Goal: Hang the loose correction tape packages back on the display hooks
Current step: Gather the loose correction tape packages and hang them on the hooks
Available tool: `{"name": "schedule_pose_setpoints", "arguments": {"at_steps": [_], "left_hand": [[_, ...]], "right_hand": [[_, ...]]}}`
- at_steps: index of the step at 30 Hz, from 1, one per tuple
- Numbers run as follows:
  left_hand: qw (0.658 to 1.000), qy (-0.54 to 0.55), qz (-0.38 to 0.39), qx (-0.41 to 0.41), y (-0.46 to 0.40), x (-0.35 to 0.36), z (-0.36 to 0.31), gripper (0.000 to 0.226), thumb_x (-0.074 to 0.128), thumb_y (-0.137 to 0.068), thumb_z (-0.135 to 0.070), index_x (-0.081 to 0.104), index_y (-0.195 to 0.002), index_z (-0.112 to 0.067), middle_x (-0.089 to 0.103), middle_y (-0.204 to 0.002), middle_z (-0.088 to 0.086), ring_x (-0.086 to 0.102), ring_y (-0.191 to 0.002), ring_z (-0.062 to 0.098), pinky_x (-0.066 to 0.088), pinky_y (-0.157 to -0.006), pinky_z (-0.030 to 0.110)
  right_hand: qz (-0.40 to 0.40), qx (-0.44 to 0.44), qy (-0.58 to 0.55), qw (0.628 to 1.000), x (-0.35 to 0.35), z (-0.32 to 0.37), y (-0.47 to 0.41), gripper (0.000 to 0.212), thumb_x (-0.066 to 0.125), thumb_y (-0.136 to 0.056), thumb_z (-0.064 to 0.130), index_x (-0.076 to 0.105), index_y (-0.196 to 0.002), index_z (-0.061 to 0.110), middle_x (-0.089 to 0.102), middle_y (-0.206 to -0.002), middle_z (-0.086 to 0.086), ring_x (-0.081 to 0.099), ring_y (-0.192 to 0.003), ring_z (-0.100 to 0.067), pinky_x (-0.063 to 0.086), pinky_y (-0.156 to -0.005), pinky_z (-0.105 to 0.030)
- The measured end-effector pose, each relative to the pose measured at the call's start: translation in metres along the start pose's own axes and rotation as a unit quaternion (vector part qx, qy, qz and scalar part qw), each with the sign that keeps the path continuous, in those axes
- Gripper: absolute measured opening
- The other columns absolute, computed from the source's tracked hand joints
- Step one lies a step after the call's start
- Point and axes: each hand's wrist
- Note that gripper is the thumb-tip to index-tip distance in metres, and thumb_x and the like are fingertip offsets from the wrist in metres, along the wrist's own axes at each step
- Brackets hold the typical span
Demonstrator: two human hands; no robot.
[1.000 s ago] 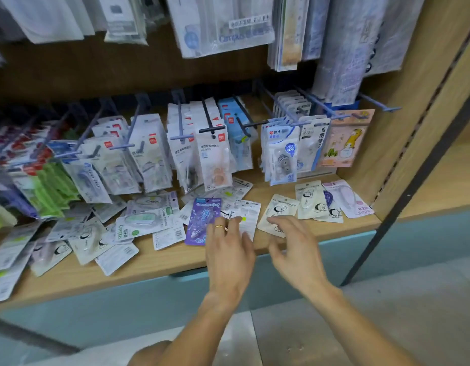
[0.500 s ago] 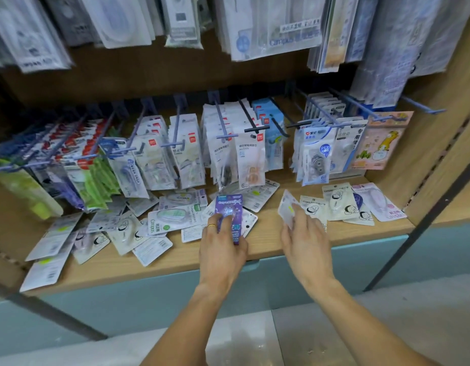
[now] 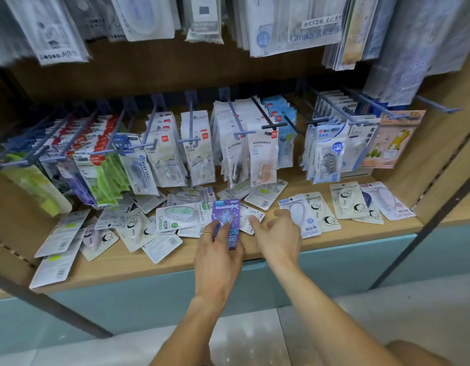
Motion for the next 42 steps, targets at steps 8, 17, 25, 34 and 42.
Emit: {"name": "schedule_pose_setpoints", "arguments": {"at_steps": [8,17,25,34,42], "left_hand": [[1.0,-0.011,0.0,0.021,0.008,0.005,0.018,0.045,0.08,-0.087,-0.028,0.072,-0.129,-0.012,0.063,-0.139,0.015,0.068,-0.112,0.036,0.057,-0.093,0.042],[0.998,-0.006,-0.012,0.062,0.012,0.018,0.018,0.049,0.053,-0.099,-0.028,0.062,-0.143,-0.007,0.06,-0.145,0.021,0.057,-0.132,0.04,0.047,-0.112,0.045],[0.984,-0.056,0.0,0.172,0.007,0.024,0.018,0.046,0.045,-0.107,-0.048,0.058,-0.147,-0.029,0.049,-0.156,0.016,0.046,-0.142,0.037,0.041,-0.117,0.051],[0.976,-0.096,0.031,0.194,0.001,0.029,0.031,0.05,0.039,-0.107,-0.047,0.057,-0.149,-0.029,0.052,-0.155,0.016,0.044,-0.144,0.039,0.041,-0.118,0.052],[0.972,-0.078,0.095,0.199,-0.007,0.034,0.025,0.059,0.024,-0.106,-0.047,0.043,-0.159,-0.03,0.035,-0.167,0.015,0.025,-0.156,0.038,0.024,-0.128,0.05]], "right_hand": [[-0.046,0.046,-0.156,0.986,0.008,-0.008,-0.008,0.015,0.08,-0.082,0.011,0.069,-0.09,0.017,0.072,-0.081,0.005,0.065,-0.072,-0.012,0.046,-0.073,-0.021],[0.039,-0.309,0.131,0.941,-0.009,-0.048,0.015,0.031,0.066,-0.08,-0.006,0.078,-0.102,0.012,0.066,-0.1,-0.004,0.062,-0.096,-0.028,0.052,-0.086,-0.034],[-0.049,-0.324,0.262,0.908,0.008,-0.012,-0.044,0.035,0.068,-0.081,-0.004,0.066,-0.115,0.005,0.066,-0.111,-0.013,0.058,-0.102,-0.036,0.051,-0.086,-0.042],[-0.051,-0.332,0.32,0.886,0.005,-0.018,-0.06,0.016,0.067,-0.085,0.0,0.07,-0.101,-0.002,0.066,-0.102,-0.02,0.063,-0.096,-0.04,0.054,-0.07,-0.044],[-0.136,-0.029,-0.035,0.99,-0.011,-0.012,-0.047,0.015,0.067,-0.091,0.018,0.069,-0.101,0.008,0.075,-0.097,-0.013,0.066,-0.097,-0.035,0.047,-0.08,-0.035]]}}
Point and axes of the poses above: each hand's wrist, its own y-axis away from the middle knuckle, its own x-axis out of the palm, z = x × y
